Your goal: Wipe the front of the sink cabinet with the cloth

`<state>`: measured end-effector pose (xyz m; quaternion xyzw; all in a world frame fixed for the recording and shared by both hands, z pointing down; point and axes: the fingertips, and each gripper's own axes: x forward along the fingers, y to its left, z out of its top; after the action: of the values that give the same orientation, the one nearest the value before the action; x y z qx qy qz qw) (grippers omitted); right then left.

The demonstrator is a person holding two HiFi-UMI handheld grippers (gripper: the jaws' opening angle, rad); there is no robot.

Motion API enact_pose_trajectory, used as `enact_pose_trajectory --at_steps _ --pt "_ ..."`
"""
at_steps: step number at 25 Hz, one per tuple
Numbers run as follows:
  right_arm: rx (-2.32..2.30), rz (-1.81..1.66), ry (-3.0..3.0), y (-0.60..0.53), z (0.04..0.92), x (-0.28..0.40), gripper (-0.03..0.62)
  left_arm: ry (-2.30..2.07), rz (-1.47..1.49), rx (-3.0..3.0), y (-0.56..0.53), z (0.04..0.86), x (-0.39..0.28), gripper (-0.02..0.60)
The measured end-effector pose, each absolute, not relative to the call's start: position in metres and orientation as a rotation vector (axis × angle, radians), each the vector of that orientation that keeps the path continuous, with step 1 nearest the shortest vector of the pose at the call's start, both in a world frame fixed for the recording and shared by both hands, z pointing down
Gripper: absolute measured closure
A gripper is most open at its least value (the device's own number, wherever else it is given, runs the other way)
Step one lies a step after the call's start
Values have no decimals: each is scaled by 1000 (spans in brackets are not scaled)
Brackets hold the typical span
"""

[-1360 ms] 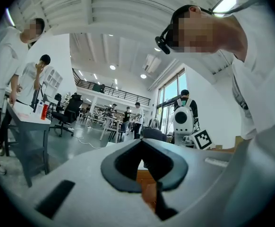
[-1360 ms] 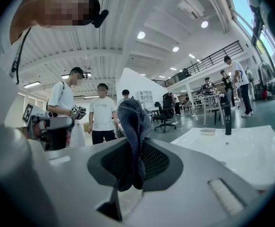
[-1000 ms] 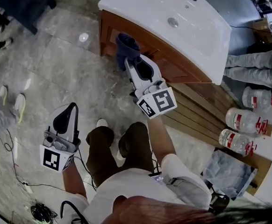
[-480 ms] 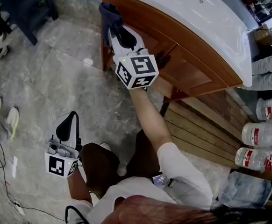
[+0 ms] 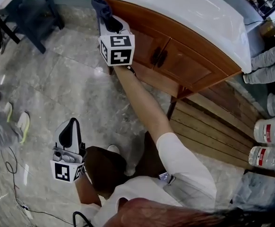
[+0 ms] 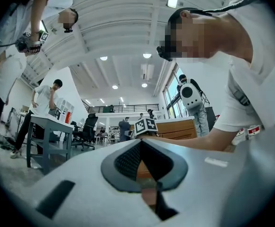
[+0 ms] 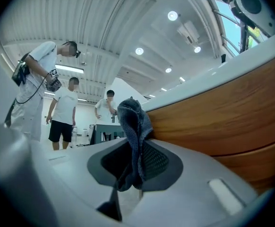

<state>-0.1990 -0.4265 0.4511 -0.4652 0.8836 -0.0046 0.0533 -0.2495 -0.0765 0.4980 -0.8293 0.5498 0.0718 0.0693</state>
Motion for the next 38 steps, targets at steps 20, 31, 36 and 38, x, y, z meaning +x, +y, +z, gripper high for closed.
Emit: enact_pose_trajectory --at_steps 20,31,36,38 --pt "-1689 63 2415 -365 439 25 508 1424 325 -2620 -123 490 -192 586" --pt "-1957 35 2201 -297 449 203 506 1345 302 -2722 -145 516 -165 586" --pt "-2083 13 2090 -264 450 279 505 1326 284 -2758 -147 522 -152 586" --pt "-2107 13 2071 -257 449 297 503 1312 283 -2767 -148 523 -147 586"
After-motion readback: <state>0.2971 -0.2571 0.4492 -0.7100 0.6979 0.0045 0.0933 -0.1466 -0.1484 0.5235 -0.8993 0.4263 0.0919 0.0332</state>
